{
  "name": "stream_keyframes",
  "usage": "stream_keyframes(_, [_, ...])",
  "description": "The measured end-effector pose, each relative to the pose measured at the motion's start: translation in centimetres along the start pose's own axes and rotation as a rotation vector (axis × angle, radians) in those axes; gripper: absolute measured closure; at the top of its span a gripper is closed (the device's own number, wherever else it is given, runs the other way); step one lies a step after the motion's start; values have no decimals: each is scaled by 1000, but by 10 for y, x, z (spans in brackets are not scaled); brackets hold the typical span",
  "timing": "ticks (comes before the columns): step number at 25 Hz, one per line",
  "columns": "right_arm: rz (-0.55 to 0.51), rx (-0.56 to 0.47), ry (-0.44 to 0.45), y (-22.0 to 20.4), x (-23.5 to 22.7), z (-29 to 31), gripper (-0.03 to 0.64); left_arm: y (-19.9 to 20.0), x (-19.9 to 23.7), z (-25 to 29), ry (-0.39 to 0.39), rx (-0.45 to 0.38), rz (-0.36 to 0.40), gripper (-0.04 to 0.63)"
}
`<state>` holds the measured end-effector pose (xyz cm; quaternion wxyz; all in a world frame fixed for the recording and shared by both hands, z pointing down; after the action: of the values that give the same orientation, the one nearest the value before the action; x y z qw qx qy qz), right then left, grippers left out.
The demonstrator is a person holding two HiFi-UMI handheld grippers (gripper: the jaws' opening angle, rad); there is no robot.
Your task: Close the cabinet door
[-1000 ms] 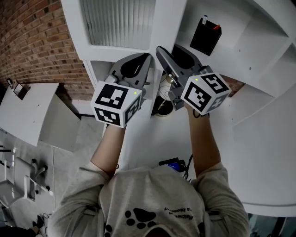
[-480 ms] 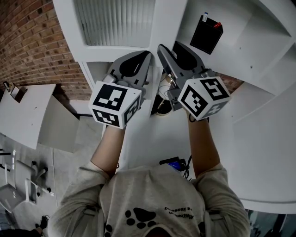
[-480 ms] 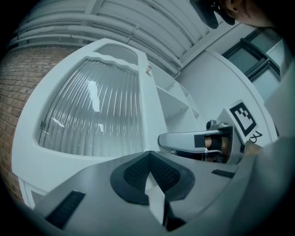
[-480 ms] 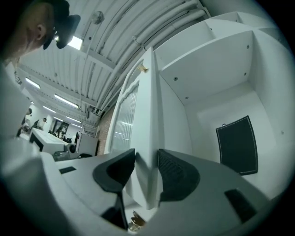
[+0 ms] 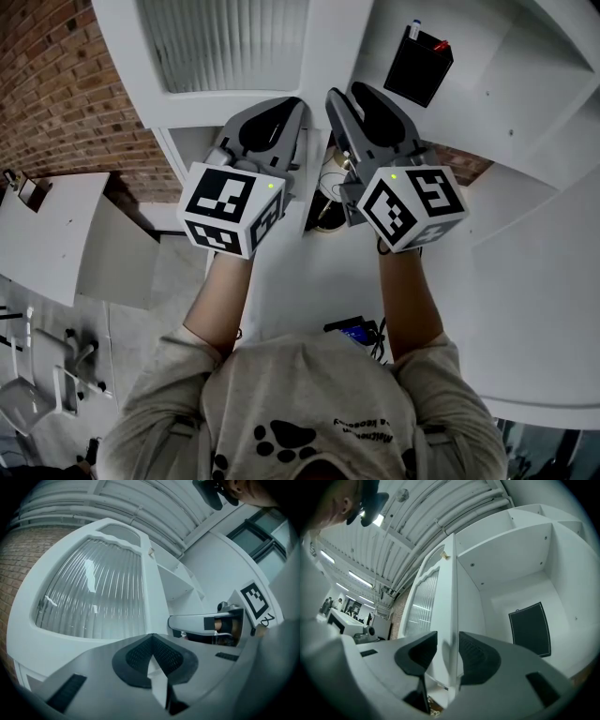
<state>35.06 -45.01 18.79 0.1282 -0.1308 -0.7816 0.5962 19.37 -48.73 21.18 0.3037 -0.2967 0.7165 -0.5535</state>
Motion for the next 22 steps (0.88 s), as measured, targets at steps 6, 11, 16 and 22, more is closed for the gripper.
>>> stream_keyframes(6, [12, 2, -9, -2, -1, -1, 474, 0, 1, 2, 2, -2, -1, 588])
stream_keyframes(11, [-9, 7, -33, -3, 2, -3, 550, 0, 2, 3, -1, -2, -4, 588])
stream_keyframes(16, [-5, 24, -36, -5, 6, -3, 595, 0, 2, 2, 1, 2, -5, 588])
stream_keyframes(22, [0, 49, -37, -10, 11, -4, 598, 1, 2, 1, 0, 12, -3, 588])
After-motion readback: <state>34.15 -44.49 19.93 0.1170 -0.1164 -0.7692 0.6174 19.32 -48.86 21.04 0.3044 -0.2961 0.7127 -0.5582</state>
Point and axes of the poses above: the fingertips, and each gripper's own axes: z forward along the fingers, x to its left, y out of its top, the point moved 9 cm from there along -z, backward along the fingers
